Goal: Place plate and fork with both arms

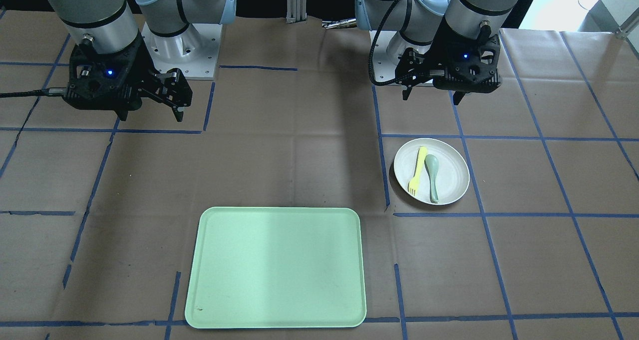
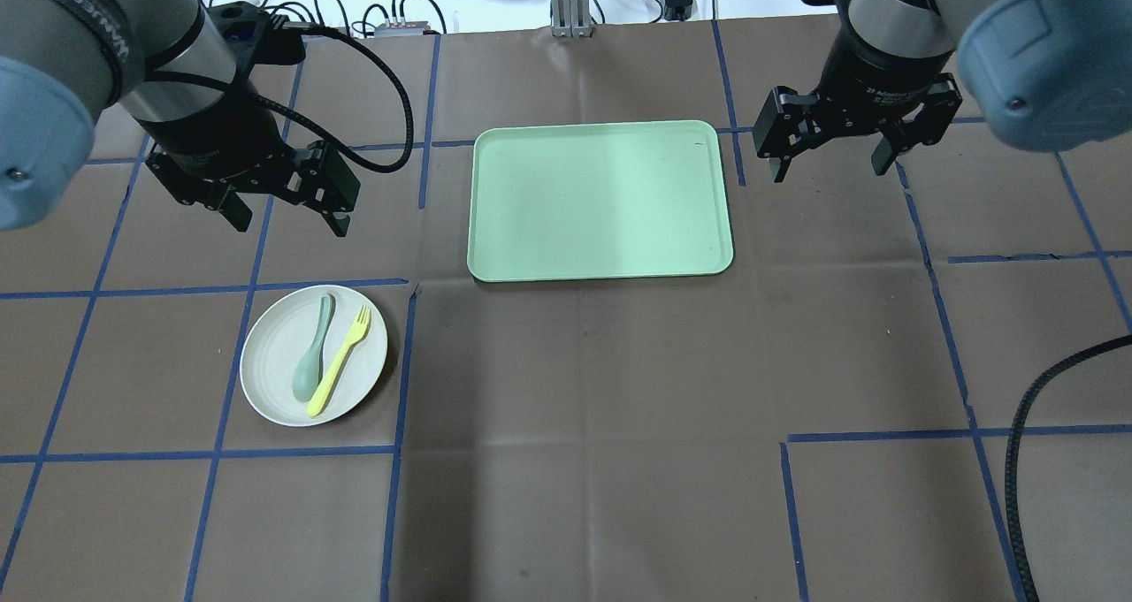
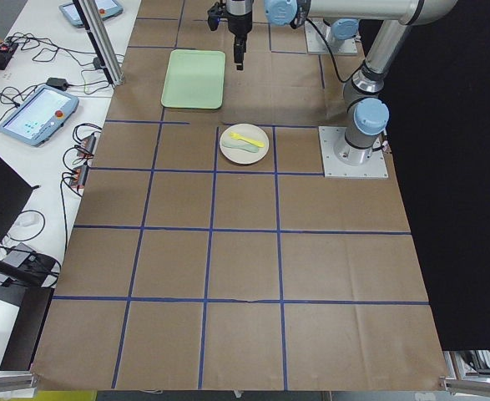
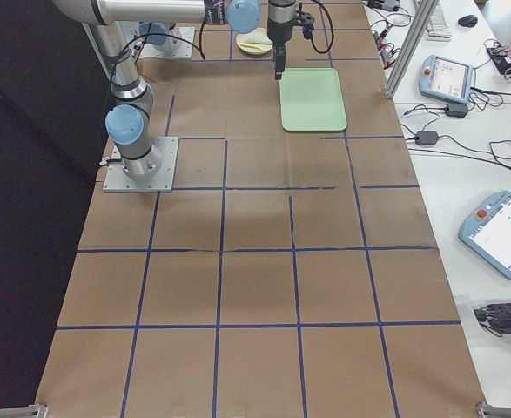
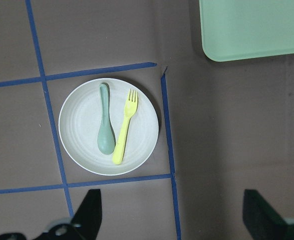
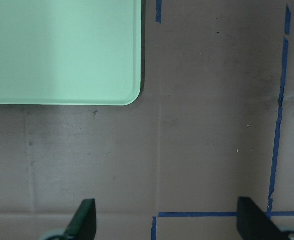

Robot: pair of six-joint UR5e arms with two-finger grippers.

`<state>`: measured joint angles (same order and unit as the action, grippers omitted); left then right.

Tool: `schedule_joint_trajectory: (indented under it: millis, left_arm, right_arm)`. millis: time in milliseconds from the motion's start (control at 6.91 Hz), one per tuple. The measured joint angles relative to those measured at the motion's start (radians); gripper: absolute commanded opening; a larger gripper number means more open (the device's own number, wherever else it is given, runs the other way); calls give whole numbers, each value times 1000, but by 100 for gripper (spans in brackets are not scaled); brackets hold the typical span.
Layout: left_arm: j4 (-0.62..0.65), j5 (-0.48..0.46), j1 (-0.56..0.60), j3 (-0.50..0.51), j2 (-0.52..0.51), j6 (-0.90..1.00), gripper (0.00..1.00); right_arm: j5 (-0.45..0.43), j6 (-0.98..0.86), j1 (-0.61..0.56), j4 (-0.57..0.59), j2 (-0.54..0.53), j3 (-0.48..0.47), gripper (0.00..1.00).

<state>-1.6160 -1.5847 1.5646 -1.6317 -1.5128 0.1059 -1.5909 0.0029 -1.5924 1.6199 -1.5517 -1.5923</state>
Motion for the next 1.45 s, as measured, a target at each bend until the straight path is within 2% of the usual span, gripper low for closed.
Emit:
schedule_joint_trajectory:
  millis: [1447]
  left_arm:
    - [-20,-15,4,-13,24,25,100]
  right_arm:
    - [1,-13,4,3,4,0,100]
